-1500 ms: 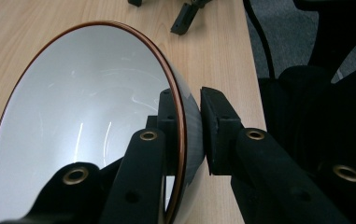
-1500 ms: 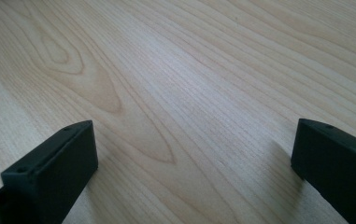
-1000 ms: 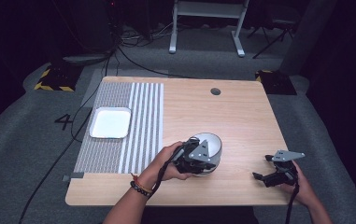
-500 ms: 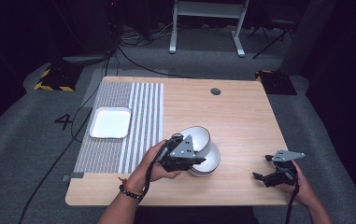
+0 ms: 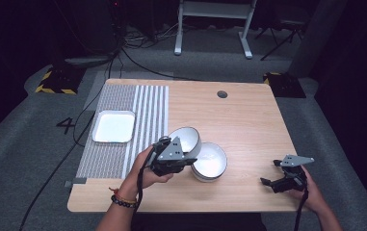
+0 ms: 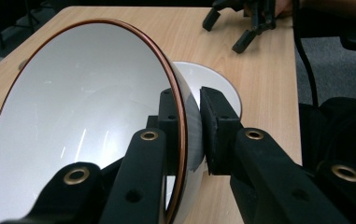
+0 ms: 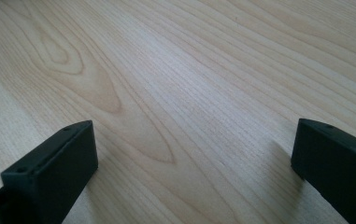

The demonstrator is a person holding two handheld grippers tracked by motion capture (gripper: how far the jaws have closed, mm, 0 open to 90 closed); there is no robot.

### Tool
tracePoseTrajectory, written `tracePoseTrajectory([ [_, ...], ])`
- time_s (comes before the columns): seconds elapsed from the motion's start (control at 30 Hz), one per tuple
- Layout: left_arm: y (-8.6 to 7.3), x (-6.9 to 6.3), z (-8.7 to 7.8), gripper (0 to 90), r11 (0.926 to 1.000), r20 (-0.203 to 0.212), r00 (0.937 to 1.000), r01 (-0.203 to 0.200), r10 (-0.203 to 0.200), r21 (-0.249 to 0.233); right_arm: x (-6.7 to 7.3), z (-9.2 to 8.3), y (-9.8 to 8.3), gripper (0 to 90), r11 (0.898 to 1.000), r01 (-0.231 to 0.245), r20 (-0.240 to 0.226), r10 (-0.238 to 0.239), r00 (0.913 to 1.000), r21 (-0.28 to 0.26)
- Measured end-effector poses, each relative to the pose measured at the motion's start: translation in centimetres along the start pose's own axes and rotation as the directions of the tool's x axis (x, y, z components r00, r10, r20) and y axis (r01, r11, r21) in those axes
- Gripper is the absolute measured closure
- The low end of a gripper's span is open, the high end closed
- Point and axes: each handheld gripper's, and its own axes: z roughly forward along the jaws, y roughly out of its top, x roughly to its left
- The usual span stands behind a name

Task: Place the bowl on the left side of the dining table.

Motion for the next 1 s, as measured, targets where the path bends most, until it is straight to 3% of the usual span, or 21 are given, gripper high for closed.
tracePoseTrajectory([
  [0.17, -0.9, 0.7, -0.6, 79.1, 0.9993, -0.037, 0.9987, 0.036, -0.036, 0.008, 0.0, 0.0, 0.0, 0.6, 1.000, -0.002, 0.000, 0.002, 1.0000, 0.000],
  [0.3, -1.3, 1.0, -0.9, 79.1, 0.9988, -0.071, 0.9967, 0.042, -0.040, 0.023, 0.0, 0.0, 0.0, 0.6, 1.000, 0.001, 0.000, -0.001, 1.0000, 0.000],
  [0.43, -1.6, 1.4, -1.2, 79.2, 0.9981, -0.086, 0.9944, 0.062, -0.061, 0.004, 0.0, 0.0, 0.0, 0.6, 1.000, 0.001, 0.000, -0.001, 1.0000, 0.000],
  [0.53, -1.8, 1.8, -1.4, 79.2, 0.9969, -0.118, 0.9899, 0.078, -0.079, -0.010, 0.0, 0.0, 0.0, 0.6, 1.000, 0.000, 0.000, 0.000, 1.0000, 0.000],
  [0.63, -2.0, 2.0, -1.4, 79.2, 0.9944, -0.122, 0.9869, 0.105, -0.106, -0.018, 0.0, 0.0, 0.0, 0.6, 1.000, 0.000, 0.000, 0.000, 1.0000, 0.000],
  [0.67, -2.0, 2.1, -1.5, 79.2, 0.9959, -0.143, 0.9856, 0.090, -0.091, -0.014, 0.0, 0.0, 0.0, 0.6, 1.000, 0.000, 0.000, 0.000, 1.0000, 0.000],
  [0.7, -1.9, 2.2, -1.6, 79.2, 0.9951, -0.145, 0.9846, 0.099, -0.098, 0.000, 0.0, 0.0, 0.0, 0.6, 1.000, 0.000, 0.000, 0.000, 1.0000, 0.000],
  [0.73, -2.0, 2.1, -1.4, 79.2, 0.9928, -0.152, 0.9811, 0.119, -0.120, -0.017, 0.0, 0.0, 0.0, 0.6, 1.000, 0.000, 0.000, 0.000, 1.0000, 0.000],
  [0.77, -1.9, 2.4, -1.6, 79.3, 0.9955, -0.158, 0.9833, 0.094, -0.090, 0.016, 0.0, 0.0, 0.0, 0.6, 1.000, 0.000, 0.000, 0.000, 1.0000, 0.000],
  [0.87, -2.0, 2.7, -1.6, 79.3, 0.9945, -0.173, 0.9806, 0.100, -0.093, 0.030, 0.0, 0.0, 0.0, 0.6, 1.000, 0.000, 0.000, 0.000, 1.0000, 0.000],
  [0.9, -2.0, 2.7, -1.5, 79.3, 0.9925, -0.177, 0.9773, 0.121, -0.116, 0.018, 0.0, 0.0, 0.0, 0.6, 1.000, 0.000, 0.000, 0.000, 1.0000, 0.000],
  [1.0, -2.1, 3.1, -1.5, 79.4, 0.9924, -0.200, 0.9737, 0.118, -0.109, 0.035, 0.0, 0.0, 0.0, 0.6, 1.000, 0.000, 0.000, 0.000, 1.0000, 0.000],
])
